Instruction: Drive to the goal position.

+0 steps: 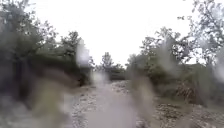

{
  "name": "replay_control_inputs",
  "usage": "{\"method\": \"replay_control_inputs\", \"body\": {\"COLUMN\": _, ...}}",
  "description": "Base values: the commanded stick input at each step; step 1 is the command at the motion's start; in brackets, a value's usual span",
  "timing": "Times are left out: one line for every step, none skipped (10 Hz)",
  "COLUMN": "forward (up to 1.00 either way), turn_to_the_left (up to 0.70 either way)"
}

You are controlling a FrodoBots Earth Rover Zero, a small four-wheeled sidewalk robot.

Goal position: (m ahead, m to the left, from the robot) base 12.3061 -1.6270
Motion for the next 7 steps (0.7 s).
{"method": "replay_control_inputs", "body": {"forward": 0.45, "turn_to_the_left": 0.0}}
{"method": "replay_control_inputs", "body": {"forward": 0.45, "turn_to_the_left": 0.0}}
{"method": "replay_control_inputs", "body": {"forward": 0.45, "turn_to_the_left": 0.0}}
{"method": "replay_control_inputs", "body": {"forward": 0.45, "turn_to_the_left": 0.0}}
{"method": "replay_control_inputs", "body": {"forward": 0.45, "turn_to_the_left": 0.0}}
{"method": "replay_control_inputs", "body": {"forward": 0.45, "turn_to_the_left": 0.0}}
{"method": "replay_control_inputs", "body": {"forward": 0.45, "turn_to_the_left": 0.0}}
